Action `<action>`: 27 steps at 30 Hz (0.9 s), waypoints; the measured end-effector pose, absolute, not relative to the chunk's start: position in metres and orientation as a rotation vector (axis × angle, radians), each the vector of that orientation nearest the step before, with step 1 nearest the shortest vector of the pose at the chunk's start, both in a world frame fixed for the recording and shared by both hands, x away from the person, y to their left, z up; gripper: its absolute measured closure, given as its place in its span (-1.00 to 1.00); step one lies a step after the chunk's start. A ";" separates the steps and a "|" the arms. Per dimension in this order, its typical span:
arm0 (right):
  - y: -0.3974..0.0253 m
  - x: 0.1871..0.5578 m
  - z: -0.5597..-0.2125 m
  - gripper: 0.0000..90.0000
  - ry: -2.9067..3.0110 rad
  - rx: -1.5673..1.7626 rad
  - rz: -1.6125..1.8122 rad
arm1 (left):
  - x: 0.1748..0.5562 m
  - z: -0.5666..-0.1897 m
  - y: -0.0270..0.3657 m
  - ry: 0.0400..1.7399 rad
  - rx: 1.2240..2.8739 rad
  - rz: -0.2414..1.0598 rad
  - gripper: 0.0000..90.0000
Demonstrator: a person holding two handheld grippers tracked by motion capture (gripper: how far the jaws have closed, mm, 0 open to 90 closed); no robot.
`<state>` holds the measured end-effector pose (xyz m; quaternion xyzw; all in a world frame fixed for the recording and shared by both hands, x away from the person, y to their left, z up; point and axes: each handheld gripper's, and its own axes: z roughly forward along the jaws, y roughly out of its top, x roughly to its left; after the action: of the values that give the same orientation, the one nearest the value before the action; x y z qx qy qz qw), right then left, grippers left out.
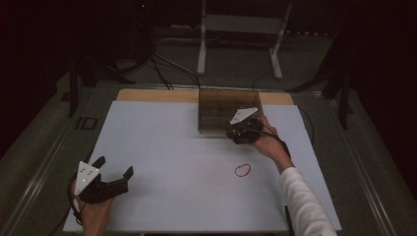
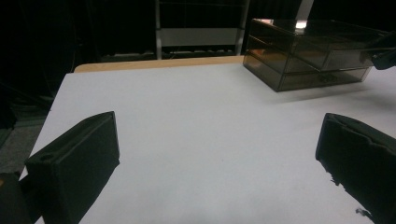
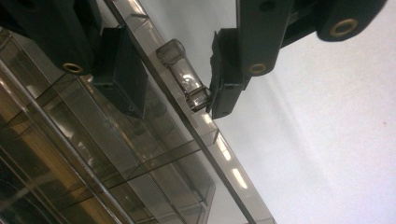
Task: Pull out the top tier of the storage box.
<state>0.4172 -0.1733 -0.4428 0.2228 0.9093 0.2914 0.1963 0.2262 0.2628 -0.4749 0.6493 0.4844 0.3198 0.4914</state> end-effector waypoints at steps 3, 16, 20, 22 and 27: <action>-0.174 0.415 -0.443 0.27 2.550 0.620 0.817 | 0.226 -0.475 0.263 1.176 1.575 0.777 -0.97; -0.175 0.409 -0.443 0.29 2.570 0.606 0.827 | 0.226 -0.475 0.263 1.175 1.578 0.777 -0.97; -0.175 0.408 -0.445 0.30 2.584 0.598 0.816 | 0.226 -0.475 0.263 1.175 1.578 0.777 -0.97; -0.175 0.408 -0.446 0.30 2.580 0.600 0.824 | 0.226 -0.475 0.262 1.174 1.580 0.777 -0.97; -0.175 0.408 -0.446 0.29 2.579 0.611 0.831 | 0.226 -0.475 0.262 1.175 1.579 0.777 -0.97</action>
<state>0.4079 -0.1755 -0.4456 0.2162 0.9132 0.2942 0.1809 0.2264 0.2623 -0.4752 0.6501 0.4839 0.3200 0.4906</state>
